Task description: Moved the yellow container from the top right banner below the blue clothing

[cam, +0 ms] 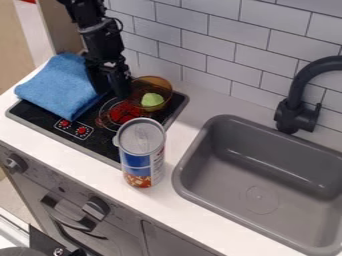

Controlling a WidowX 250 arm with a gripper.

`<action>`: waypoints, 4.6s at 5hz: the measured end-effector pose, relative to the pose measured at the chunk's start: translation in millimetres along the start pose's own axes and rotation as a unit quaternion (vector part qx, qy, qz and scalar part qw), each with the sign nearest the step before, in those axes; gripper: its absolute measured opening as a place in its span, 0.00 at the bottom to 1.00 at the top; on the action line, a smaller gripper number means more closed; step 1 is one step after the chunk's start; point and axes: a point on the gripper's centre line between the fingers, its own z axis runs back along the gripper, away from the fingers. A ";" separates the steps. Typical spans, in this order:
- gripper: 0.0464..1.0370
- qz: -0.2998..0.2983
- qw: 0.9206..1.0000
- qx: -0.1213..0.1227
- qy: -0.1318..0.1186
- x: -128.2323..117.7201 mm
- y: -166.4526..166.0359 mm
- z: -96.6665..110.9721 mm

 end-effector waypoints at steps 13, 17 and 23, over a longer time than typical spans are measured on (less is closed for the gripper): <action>0.33 0.176 0.978 0.052 -0.104 -63.8 43.8 0.4; 0.33 0.602 0.762 0.062 -0.229 -109.6 87.8 25.5; 0.33 0.755 0.629 0.044 -0.180 -96.7 95.1 -22.3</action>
